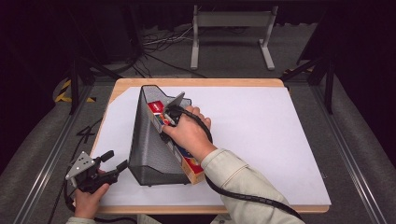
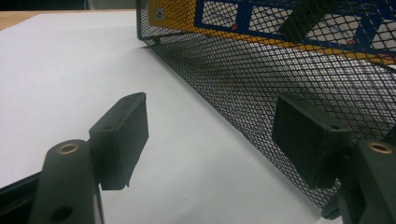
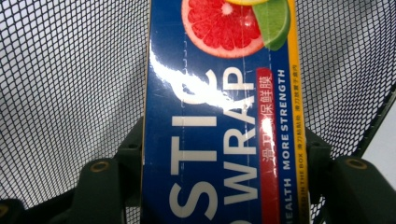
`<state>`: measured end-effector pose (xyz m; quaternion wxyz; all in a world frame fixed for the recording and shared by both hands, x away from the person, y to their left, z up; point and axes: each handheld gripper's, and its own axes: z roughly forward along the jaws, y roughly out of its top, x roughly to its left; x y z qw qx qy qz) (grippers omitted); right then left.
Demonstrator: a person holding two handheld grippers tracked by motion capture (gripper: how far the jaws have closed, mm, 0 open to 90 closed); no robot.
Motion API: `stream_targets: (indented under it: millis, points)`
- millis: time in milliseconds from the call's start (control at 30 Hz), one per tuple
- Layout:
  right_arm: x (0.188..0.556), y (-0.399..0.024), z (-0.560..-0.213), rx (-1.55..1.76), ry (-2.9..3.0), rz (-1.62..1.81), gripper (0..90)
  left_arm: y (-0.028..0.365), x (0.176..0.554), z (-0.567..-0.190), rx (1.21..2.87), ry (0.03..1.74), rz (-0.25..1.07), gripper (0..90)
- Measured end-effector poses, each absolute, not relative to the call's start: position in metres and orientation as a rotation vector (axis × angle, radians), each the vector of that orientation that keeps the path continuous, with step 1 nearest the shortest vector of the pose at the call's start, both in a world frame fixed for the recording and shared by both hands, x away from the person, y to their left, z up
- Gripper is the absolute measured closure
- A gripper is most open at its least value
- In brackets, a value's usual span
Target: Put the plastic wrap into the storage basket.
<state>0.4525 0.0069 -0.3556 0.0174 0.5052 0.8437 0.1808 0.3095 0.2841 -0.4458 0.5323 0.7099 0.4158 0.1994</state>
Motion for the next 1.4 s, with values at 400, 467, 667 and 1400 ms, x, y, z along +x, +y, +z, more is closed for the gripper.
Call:
stream_targets:
  millis: [400,467,667,1400]
  points:
    - [0.45,0.001,-0.349,1.558,2.615,0.654,29.8,0.282,0.313,-0.446,1.698,0.987,0.472,28.0]
    - [0.449,-0.001,-0.346,1.539,2.613,0.699,26.8,0.282,0.313,-0.446,1.692,0.99,0.472,27.9]
    - [0.445,-0.009,-0.336,1.427,2.602,0.811,21.9,0.283,0.312,-0.446,1.692,0.993,0.474,27.9]
    - [0.415,-0.067,-0.292,1.003,2.497,1.235,16.3,0.285,0.309,-0.444,1.684,1.007,0.489,26.4]
